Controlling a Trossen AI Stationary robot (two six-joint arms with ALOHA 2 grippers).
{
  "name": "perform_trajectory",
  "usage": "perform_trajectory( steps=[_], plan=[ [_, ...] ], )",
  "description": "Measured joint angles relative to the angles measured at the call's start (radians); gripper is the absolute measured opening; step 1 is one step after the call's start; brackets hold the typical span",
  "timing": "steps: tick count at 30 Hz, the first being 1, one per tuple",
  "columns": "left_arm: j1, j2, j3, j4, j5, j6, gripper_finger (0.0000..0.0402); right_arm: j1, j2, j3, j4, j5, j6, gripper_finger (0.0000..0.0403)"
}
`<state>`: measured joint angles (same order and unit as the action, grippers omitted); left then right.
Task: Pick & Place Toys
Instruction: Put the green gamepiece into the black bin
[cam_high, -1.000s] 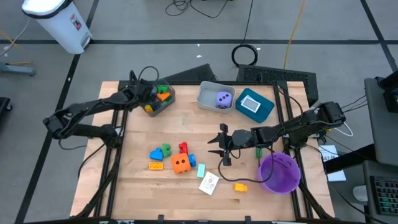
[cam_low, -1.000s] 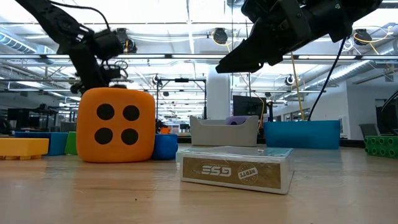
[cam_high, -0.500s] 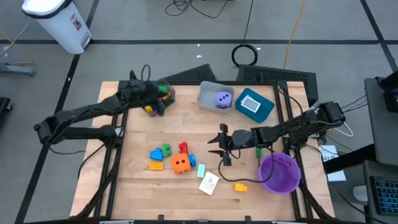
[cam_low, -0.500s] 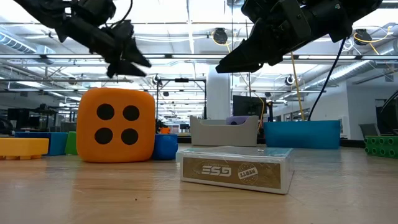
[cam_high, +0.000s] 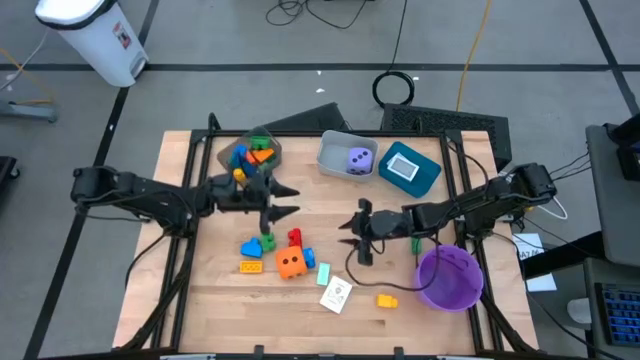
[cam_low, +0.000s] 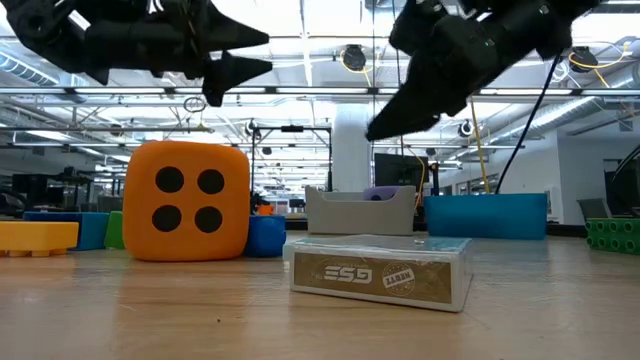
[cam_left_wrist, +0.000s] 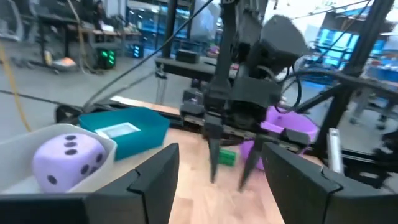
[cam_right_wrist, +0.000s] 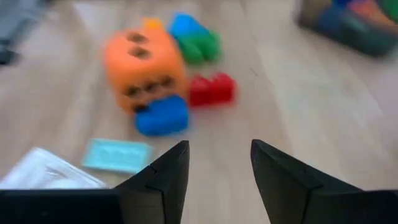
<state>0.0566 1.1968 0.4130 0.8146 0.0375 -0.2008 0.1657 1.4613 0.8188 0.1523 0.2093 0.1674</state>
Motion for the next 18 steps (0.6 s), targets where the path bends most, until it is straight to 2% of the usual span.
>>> perform_trajectory(
  steps=[5,10,13,18],
  plan=[
    [-0.029,0.072,0.001,0.08,-0.097,0.042,0.0237,-0.052,-0.029,0.18,-0.612,0.026,0.194,0.0149],
    [-0.016,0.105,0.001,0.07,-0.109,0.025,0.0237,-0.104,-0.03,0.324,-1.079,-0.018,0.463,0.0141],
    [-0.016,0.113,0.001,0.072,-0.109,0.016,0.0237,-0.147,-0.03,0.344,-1.219,-0.109,0.637,0.0139],
    [-0.02,0.113,0.001,0.073,-0.109,0.034,0.0237,-0.202,-0.03,0.292,-1.335,-0.243,0.733,0.0139]
  ],
)
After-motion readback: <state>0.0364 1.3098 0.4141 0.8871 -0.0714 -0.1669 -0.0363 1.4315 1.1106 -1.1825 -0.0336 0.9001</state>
